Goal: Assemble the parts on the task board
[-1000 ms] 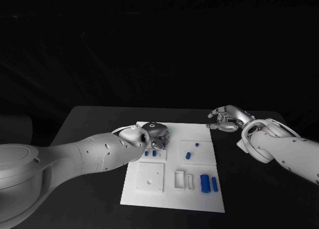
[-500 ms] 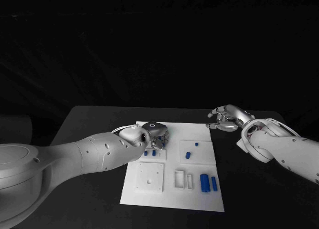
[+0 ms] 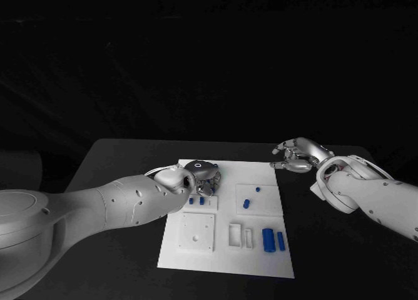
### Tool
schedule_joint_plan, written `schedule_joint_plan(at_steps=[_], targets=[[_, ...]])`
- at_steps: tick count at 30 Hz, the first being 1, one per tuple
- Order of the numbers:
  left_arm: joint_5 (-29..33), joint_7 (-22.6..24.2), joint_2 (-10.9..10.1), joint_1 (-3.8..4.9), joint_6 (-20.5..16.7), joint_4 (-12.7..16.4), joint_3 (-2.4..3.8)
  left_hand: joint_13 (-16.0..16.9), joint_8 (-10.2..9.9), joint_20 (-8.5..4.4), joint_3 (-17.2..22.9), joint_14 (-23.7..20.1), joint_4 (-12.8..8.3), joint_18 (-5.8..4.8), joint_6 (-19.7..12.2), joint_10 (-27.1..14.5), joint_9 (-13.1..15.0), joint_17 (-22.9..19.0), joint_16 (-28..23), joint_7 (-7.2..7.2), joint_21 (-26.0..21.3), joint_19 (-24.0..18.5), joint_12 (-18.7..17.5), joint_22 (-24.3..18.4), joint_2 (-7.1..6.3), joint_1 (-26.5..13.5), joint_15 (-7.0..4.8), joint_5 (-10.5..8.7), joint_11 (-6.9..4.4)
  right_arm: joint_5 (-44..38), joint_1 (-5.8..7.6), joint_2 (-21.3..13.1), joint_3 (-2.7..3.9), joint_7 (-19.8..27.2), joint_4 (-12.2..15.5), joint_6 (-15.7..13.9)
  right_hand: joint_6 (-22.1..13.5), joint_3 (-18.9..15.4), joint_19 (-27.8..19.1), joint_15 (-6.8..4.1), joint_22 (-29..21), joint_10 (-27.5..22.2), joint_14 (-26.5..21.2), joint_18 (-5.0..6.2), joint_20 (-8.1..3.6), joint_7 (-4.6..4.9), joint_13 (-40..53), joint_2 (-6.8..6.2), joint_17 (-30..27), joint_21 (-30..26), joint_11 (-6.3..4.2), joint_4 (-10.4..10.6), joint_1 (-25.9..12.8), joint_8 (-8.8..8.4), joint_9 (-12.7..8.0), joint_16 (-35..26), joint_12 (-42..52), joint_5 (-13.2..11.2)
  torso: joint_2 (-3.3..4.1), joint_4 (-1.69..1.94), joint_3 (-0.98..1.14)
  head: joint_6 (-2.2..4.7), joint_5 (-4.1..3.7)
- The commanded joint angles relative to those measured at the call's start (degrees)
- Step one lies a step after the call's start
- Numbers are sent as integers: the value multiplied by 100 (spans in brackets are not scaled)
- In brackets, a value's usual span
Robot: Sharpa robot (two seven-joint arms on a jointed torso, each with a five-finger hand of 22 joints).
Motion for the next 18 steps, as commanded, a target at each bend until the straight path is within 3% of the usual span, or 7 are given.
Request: schedule_joint_plan(at_steps=[1,14,18], targets=[[-73,11,-12,-24,-144,25,-14,119,23,-124,32,43,-6,420,51,183,10,-13,18,-9,37,35,37,9,87,134,-1,19,67,-25,-3,2,0,63,6,30,4,31,12,5,10,-41,-36,388,9,32,-7,65,-9,-30,-6,3,-7,25,-9,27,34,15,0,0,-1,5,5],[-72,41,-171,-23,-390,256,-6,142,35,-154,29,116,-5,420,99,239,6,-61,10,-28,41,100,38,-7,87,131,-25,20,42,-25,-3,-1,1,67,-1,19,4,32,13,4,11,-41,-36,388,8,31,-8,67,-10,-31,-7,1,-5,25,-9,29,35,16,0,2,3,19,15],[-62,30,-316,-17,-467,463,58,147,37,-161,30,130,-4,420,108,250,5,-73,6,-31,40,114,37,-11,81,131,-30,19,38,-25,-3,-4,1,68,-1,19,4,32,13,4,11,-41,-36,388,8,31,-8,67,-11,-31,-7,1,-5,25,-9,29,35,16,-3,3,4,30,19]])
